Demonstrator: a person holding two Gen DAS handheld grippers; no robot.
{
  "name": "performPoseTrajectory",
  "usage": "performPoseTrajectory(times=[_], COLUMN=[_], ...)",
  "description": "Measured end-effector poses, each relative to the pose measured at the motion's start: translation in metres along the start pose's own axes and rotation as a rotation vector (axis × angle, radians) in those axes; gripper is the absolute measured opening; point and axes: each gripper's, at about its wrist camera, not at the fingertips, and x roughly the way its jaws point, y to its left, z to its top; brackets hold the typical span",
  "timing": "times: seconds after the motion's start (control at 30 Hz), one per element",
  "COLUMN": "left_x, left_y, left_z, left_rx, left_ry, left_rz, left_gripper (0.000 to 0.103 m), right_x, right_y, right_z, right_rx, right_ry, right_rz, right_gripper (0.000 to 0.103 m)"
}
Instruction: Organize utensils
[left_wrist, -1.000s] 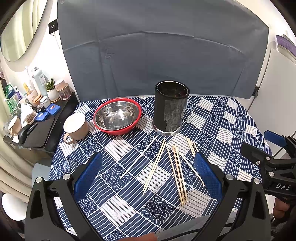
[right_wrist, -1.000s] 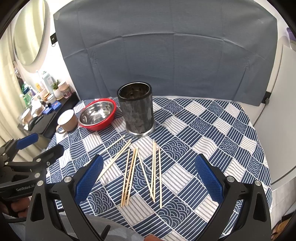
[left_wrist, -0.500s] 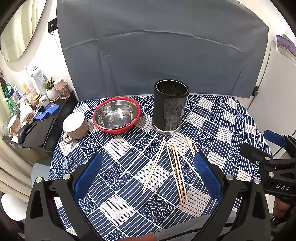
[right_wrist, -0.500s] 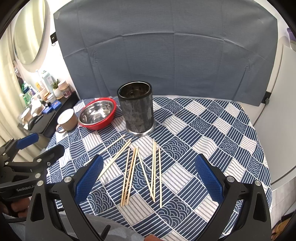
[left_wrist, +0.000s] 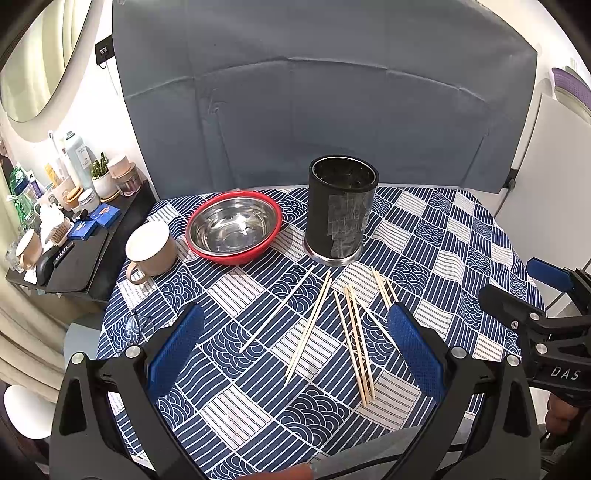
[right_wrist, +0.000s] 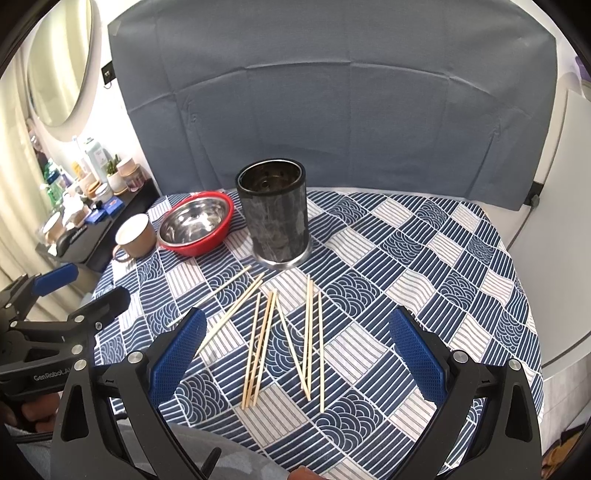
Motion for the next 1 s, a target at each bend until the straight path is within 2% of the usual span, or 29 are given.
performPoseTrajectory(times=[0.63,1.0], left_x=[0.013,0.027], left_y=[-0.001,-0.006], left_z=[0.000,-0.003], left_rx=[-0.006,0.009], left_ry=[0.059,0.135], left_rz=[-0.001,-0.013], left_gripper=[0.097,0.097], right_x=[0.014,0.029], right_y=[-0.002,-0.003], right_z=[0.001,0.000], right_rx=[0.002,0.008], right_ry=[0.051,0.116], right_rz=[0.010,0.025], right_gripper=[0.095,0.095])
